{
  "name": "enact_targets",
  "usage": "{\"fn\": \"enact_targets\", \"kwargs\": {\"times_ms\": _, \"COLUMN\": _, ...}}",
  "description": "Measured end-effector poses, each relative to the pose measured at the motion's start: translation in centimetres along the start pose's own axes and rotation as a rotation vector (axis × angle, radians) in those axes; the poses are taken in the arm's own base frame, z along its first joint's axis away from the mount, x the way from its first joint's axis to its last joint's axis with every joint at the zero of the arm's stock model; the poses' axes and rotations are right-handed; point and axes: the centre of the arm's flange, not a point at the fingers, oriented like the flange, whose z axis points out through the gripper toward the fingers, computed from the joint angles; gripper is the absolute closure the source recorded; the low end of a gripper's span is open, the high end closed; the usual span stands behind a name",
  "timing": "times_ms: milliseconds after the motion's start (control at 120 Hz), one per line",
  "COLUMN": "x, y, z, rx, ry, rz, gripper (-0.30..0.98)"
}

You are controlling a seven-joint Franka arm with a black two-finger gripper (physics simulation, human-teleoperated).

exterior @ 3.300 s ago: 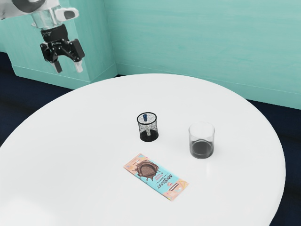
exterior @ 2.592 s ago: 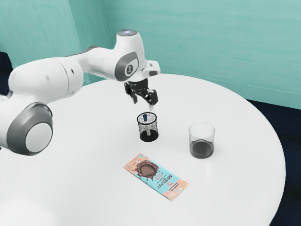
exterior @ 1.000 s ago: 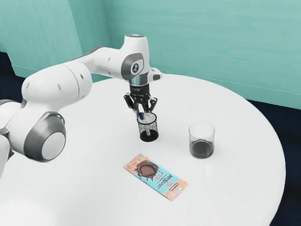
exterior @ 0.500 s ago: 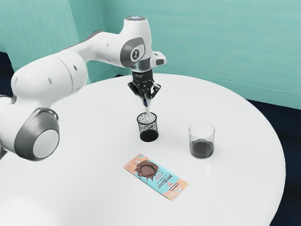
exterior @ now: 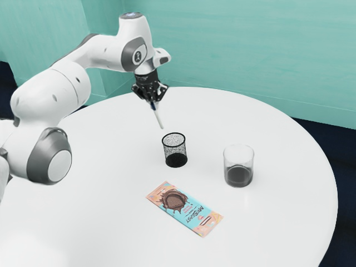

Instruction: Take the marker out of the pen holder and place it to the left of the pen holder.

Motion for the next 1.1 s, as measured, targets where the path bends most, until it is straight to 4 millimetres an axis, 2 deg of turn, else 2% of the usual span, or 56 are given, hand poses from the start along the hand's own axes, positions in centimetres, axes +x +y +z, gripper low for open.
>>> {"fn": "enact_targets", "kwargs": {"times_ms": 67, "x": 0.9, "y": -1.7, "z": 2.3, "rx": -0.04, "ry": 0.029, "rz": -0.036, "gripper": 0.75}}
{"fn": "enact_targets", "kwargs": {"times_ms": 225, "x": 2.0, "y": -3.3, "z": 4.0, "rx": -0.101, "ry": 0.093, "rz": -0.078, "gripper": 0.72}}
{"fn": "enact_targets", "kwargs": {"times_ms": 408, "x": 1.6, "y": -5.2, "z": 7.4, "rx": -0.119, "ry": 0.07, "rz": -0.105, "gripper": 0.65}}
{"fn": "enact_targets", "kwargs": {"times_ms": 575, "x": 1.2, "y": -6.1, "z": 8.5, "rx": -0.124, "ry": 0.047, "rz": -0.105, "gripper": 0.61}}
{"fn": "enact_targets", "kwargs": {"times_ms": 700, "x": -0.3, "y": -7.1, "z": 9.2, "rx": -0.133, "ry": -0.102, "rz": -0.12, "gripper": 0.62}}
{"fn": "enact_targets", "kwargs": {"times_ms": 825, "x": -1.9, "y": -6.7, "z": 10.2, "rx": -0.135, "ry": -0.233, "rz": -0.118, "gripper": 0.69}}
{"fn": "enact_targets", "kwargs": {"times_ms": 992, "x": -3.6, "y": -7.1, "z": 12.8, "rx": -0.125, "ry": -0.344, "rz": -0.126, "gripper": 0.69}}
{"fn": "enact_targets", "kwargs": {"times_ms": 1100, "x": -3.9, "y": -6.9, "z": 13.2, "rx": -0.128, "ry": -0.359, "rz": -0.119, "gripper": 0.48}}
